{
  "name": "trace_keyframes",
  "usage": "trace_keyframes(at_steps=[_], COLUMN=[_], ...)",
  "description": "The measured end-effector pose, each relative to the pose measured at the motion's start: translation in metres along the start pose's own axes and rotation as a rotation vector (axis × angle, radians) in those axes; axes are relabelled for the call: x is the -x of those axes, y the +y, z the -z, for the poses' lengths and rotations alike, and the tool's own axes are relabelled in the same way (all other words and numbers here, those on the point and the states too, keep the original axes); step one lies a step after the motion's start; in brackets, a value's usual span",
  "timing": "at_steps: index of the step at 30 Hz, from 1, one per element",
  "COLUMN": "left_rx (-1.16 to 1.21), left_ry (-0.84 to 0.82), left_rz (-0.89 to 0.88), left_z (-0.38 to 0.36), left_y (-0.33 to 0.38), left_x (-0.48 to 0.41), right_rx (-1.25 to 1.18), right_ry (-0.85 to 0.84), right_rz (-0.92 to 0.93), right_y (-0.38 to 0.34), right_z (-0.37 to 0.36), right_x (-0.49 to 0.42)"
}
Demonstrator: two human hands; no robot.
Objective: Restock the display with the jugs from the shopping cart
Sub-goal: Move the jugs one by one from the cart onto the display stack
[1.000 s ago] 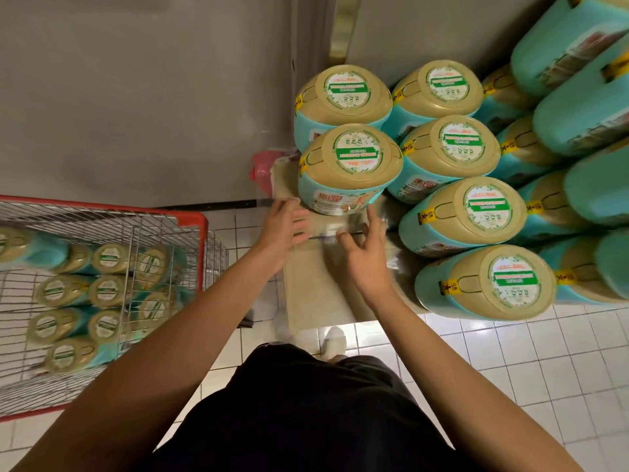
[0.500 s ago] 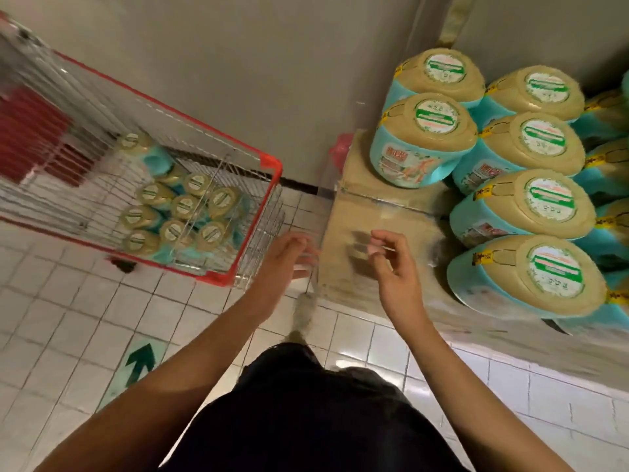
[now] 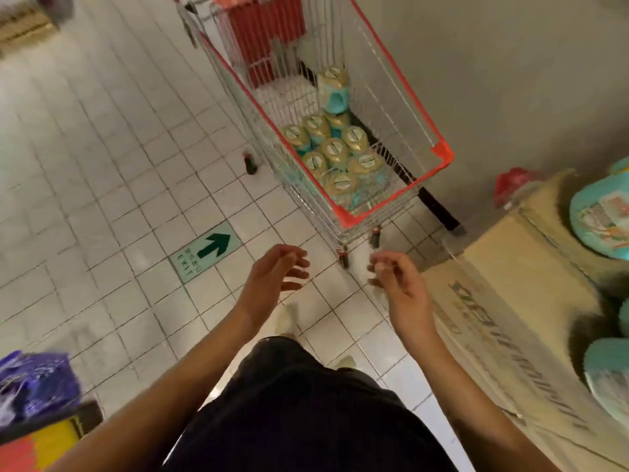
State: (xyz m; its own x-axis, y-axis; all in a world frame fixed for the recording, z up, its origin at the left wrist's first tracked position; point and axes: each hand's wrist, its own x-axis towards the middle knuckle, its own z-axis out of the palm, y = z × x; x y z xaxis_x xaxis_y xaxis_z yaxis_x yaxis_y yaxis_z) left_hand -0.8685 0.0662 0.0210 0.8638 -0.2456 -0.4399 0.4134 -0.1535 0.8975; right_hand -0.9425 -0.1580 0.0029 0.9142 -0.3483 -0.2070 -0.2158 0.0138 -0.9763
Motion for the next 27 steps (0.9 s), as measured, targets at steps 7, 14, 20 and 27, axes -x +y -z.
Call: trace_keyframes(at_steps=[7,14,20,27], left_rx=[0.068,0.053,0.062,-0.012], left_ry=[0.208,0.239,0.183,0.108], left_rz=[0.013,0.004,0.005,0.041], left_z=[0.126,0.201,0.215,0.205], left_y=[-0.014,0.013,0.063,0.120], left_x=[0.002,-0.051,-0.144,-0.284], right_rx=[0.022,0.041,0.020,0.031], right_ry=[-0.283,-0.326,-0.251,-0.133], right_rz=[-0.035,-0.011,-0.073,-0.085], right_y=[-0.015,-0.043,-0.036,-0.035], right_z=[-0.117,-0.191,-0.195,-0.200], right_x=[-0.058,-0.123,-0.180,-0.309])
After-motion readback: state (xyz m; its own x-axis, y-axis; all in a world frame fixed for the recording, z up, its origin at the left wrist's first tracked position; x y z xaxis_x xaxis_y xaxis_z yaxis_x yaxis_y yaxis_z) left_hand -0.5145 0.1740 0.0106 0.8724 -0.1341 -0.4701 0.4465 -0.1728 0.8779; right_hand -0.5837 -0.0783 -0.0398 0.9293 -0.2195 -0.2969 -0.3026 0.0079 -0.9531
